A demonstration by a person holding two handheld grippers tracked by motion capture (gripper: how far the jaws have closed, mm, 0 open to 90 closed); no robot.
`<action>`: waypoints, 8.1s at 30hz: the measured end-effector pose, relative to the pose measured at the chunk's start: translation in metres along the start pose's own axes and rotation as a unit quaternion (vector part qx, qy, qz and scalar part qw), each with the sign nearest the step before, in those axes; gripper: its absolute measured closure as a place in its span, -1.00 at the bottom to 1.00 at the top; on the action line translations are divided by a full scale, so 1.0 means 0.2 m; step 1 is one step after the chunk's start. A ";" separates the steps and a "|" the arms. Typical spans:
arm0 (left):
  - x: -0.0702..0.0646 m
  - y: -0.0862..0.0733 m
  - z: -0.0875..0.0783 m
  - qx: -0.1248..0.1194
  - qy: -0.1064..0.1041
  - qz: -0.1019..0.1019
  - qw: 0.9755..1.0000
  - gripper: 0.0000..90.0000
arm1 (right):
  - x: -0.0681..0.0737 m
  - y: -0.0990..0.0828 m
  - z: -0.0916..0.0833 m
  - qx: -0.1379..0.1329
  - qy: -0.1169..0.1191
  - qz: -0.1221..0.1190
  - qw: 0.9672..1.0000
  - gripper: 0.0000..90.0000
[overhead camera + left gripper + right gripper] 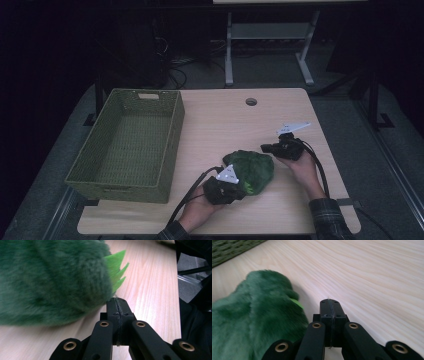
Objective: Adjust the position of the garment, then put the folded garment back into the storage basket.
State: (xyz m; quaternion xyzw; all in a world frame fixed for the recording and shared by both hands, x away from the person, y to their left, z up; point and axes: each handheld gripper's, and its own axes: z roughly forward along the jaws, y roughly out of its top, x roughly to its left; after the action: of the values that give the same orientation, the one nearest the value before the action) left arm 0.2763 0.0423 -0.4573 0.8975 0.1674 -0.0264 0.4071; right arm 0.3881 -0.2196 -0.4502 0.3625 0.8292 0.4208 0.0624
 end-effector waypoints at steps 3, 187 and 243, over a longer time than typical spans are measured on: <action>0.01 0.00 0.03 0.002 0.002 0.000 1.000 0.99 | 0.01 -0.01 0.04 0.012 0.022 -0.006 1.000 1.00; 0.35 0.49 -0.53 0.076 0.045 -0.008 0.996 0.53 | 0.10 -0.53 -0.32 0.027 -0.139 0.011 0.990 -0.95; 0.61 -0.10 -1.35 0.022 0.242 -0.152 0.958 0.53 | 0.10 -0.53 -0.32 0.026 -0.138 0.009 0.990 -0.95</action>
State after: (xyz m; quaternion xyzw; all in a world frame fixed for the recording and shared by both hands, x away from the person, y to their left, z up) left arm 0.3614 0.2881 -0.3146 0.8500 0.3947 0.1259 0.3255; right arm 0.2894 -0.2887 -0.4836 0.4262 0.8199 0.3457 0.1630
